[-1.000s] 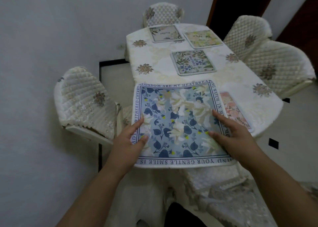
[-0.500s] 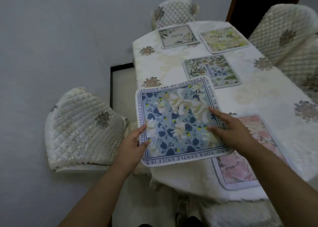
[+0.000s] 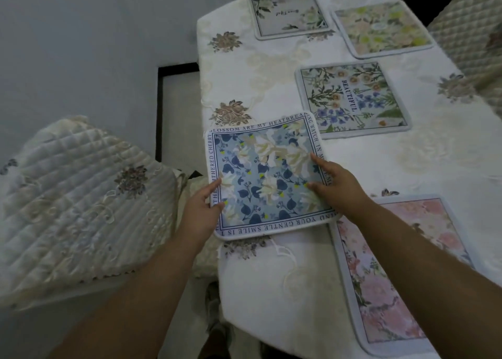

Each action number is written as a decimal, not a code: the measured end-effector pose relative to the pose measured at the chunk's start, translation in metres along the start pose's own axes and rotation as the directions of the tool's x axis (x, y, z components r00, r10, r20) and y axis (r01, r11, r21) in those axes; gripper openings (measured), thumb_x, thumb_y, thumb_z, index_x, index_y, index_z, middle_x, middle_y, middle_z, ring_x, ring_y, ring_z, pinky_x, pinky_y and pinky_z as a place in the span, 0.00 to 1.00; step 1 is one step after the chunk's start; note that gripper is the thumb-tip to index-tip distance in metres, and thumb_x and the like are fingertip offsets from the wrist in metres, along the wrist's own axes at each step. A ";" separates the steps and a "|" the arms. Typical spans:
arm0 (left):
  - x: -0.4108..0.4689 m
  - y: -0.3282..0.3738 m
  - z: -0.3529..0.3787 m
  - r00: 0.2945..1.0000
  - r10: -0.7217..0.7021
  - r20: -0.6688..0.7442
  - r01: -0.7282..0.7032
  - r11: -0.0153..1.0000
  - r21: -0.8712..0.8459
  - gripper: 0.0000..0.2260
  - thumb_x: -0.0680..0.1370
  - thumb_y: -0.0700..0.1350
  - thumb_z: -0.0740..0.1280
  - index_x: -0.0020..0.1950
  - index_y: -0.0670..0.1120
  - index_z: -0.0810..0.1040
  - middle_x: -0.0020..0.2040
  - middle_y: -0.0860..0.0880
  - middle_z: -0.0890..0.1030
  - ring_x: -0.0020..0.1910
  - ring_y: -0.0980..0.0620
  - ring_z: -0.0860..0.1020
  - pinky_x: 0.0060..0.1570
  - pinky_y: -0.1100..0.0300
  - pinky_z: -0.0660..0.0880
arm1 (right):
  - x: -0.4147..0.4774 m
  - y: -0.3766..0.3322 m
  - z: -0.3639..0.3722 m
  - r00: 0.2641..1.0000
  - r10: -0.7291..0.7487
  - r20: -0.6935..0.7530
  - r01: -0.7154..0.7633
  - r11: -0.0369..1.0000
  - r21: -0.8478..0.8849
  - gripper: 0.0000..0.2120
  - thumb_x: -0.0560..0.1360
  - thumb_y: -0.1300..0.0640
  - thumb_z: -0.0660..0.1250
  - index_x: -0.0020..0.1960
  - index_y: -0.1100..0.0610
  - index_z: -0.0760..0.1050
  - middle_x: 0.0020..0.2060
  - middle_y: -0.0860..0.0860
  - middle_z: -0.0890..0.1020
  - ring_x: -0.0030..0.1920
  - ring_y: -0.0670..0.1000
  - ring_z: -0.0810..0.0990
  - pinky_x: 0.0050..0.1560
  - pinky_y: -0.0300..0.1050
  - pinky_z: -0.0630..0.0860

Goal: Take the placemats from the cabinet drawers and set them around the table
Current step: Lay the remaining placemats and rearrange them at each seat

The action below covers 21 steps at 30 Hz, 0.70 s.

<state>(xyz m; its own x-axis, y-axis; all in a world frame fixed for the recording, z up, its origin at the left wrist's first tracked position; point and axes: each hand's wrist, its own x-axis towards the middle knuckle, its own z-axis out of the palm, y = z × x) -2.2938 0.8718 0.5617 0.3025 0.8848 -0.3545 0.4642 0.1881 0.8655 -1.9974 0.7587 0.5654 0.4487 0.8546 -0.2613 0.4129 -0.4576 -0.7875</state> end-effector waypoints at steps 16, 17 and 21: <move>0.054 -0.026 0.013 0.998 -0.005 -0.055 0.006 1.000 0.016 0.26 0.81 0.34 0.66 0.75 0.55 0.72 0.74 0.54 0.70 0.71 0.55 0.69 0.69 0.57 0.70 | 0.057 0.033 0.031 1.000 -0.006 -0.004 0.005 0.980 -0.201 0.37 0.76 0.51 0.73 0.80 0.46 0.59 0.67 0.51 0.73 0.65 0.44 0.68 0.64 0.36 0.61; 0.055 -0.026 0.013 0.998 0.003 -0.058 0.000 0.999 0.048 0.26 0.81 0.35 0.66 0.76 0.55 0.70 0.74 0.53 0.69 0.71 0.56 0.69 0.69 0.57 0.70 | 0.058 0.033 0.032 1.000 -0.012 -0.014 0.009 0.976 -0.216 0.37 0.76 0.50 0.73 0.80 0.47 0.60 0.67 0.52 0.73 0.67 0.47 0.69 0.64 0.36 0.62; 0.052 -0.029 0.018 0.992 0.076 -0.103 -0.052 0.975 0.218 0.26 0.81 0.37 0.67 0.78 0.49 0.67 0.74 0.52 0.68 0.69 0.60 0.66 0.64 0.72 0.61 | 0.051 0.028 0.040 0.993 0.013 -0.121 -0.044 0.966 -0.255 0.36 0.75 0.49 0.74 0.79 0.51 0.63 0.73 0.57 0.66 0.72 0.57 0.65 0.69 0.50 0.65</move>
<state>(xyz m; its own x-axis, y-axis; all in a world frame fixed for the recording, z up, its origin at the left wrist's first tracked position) -2.2769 0.9050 0.5114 0.2491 0.9358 -0.2495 0.6182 0.0447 0.7848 -1.9947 0.7996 0.5076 0.5467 0.8127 -0.2017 0.5813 -0.5417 -0.6072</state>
